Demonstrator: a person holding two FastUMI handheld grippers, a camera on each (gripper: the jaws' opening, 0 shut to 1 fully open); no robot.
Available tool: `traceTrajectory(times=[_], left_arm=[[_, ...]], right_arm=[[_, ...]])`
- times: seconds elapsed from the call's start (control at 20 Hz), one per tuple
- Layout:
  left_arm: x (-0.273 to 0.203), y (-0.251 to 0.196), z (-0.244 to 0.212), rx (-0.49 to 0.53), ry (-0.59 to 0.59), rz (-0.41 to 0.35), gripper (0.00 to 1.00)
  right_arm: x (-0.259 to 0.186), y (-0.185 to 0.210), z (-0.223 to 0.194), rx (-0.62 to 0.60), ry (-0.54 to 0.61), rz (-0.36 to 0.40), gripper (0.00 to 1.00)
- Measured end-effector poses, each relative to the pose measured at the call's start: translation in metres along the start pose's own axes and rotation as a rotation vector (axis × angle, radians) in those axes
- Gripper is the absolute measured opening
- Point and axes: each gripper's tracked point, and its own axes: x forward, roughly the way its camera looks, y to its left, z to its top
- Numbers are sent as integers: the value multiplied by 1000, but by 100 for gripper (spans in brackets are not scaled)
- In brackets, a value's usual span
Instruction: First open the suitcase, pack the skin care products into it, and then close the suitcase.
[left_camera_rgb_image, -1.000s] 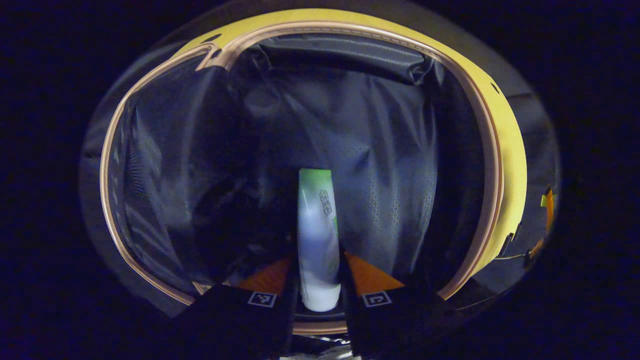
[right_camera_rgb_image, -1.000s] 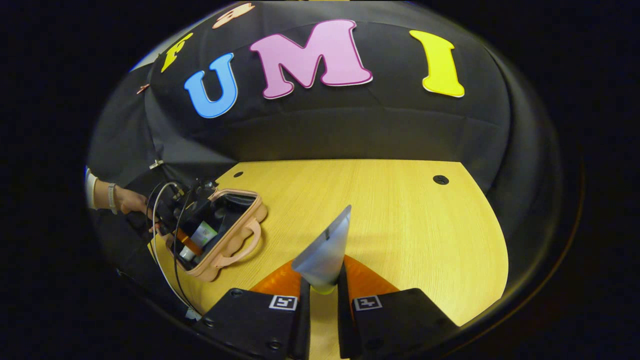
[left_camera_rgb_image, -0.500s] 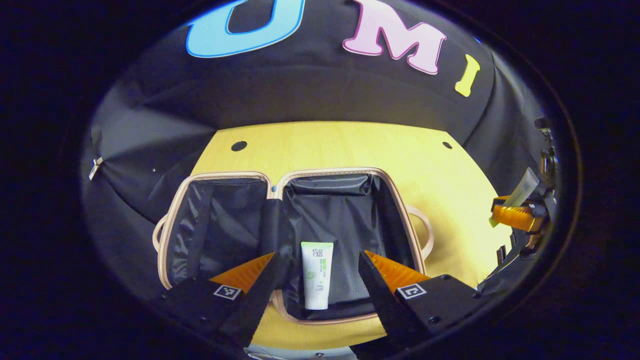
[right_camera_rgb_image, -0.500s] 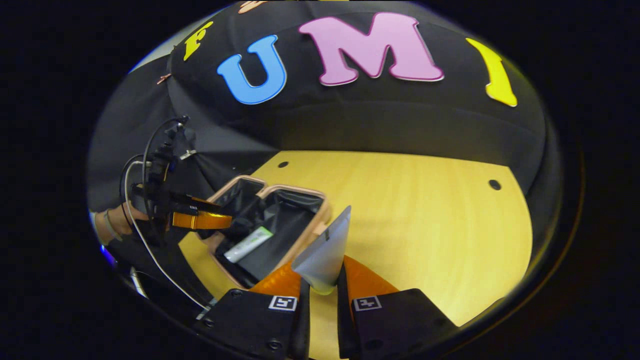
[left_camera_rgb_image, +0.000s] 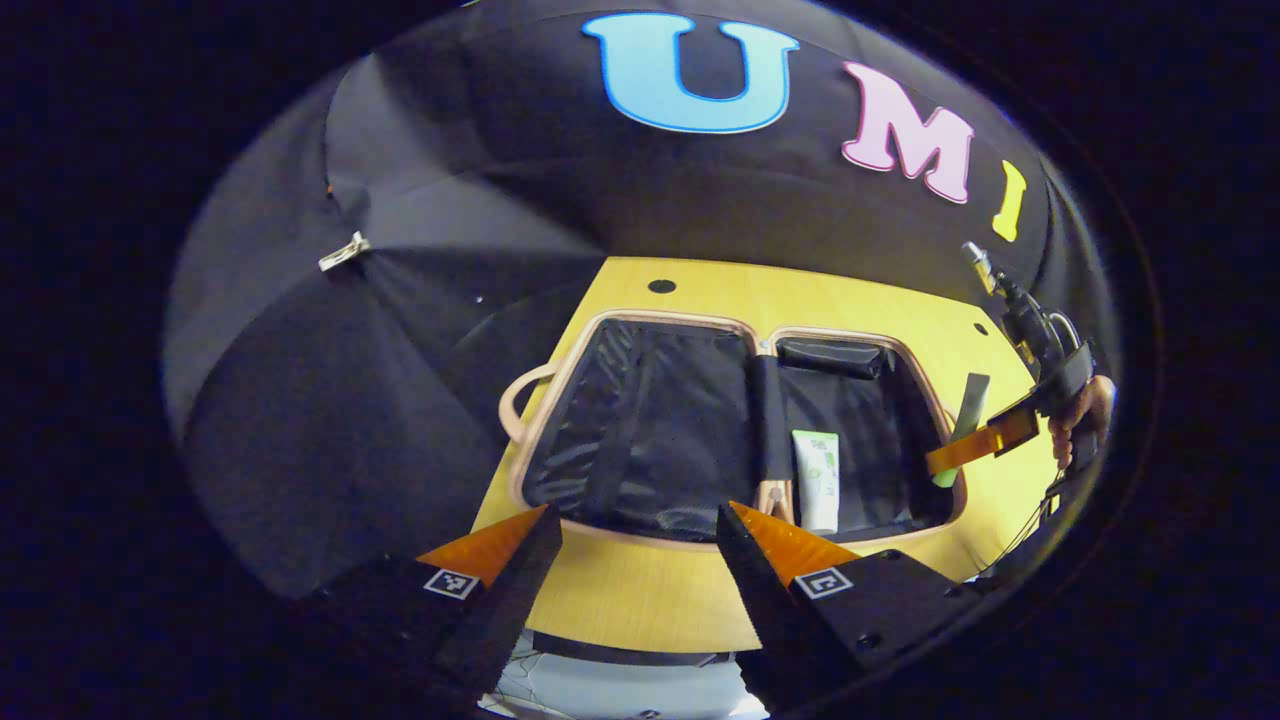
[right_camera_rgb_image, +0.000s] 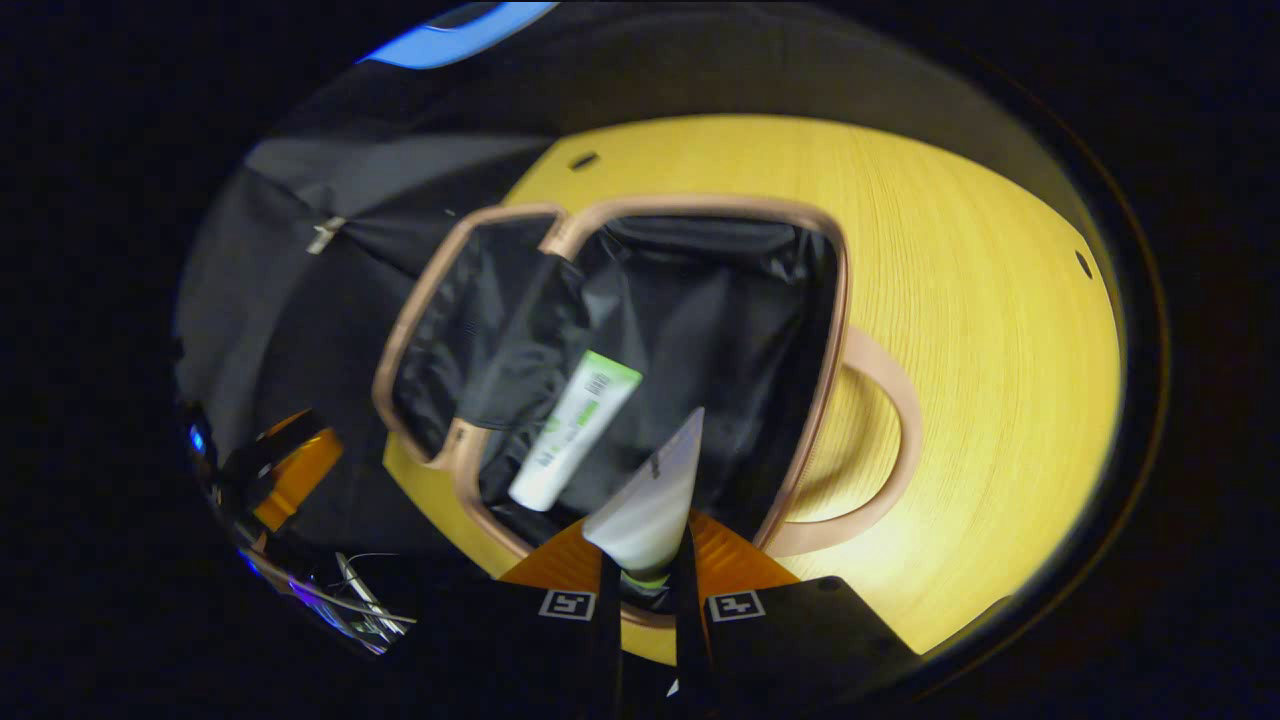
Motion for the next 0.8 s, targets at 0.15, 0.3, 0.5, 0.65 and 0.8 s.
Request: traceTrajectory(times=[0.15,0.3,0.5,0.65,0.8], left_arm=[[-8,40,-25,-67,19,59,98],[-12,71,-38,-107,26,105,98],[1,90,-33,-225,20,101,98],[23,117,-13,-273,3,124,98],[49,146,33,-349,-48,152,97]], right_arm=[[36,2,-19,88,160,-63,27],[53,7,-17,125,132,-133,28],[17,18,14,89,-66,-96,70],[-46,46,43,-53,-319,42,98],[-110,25,48,-154,-476,-14,98]])
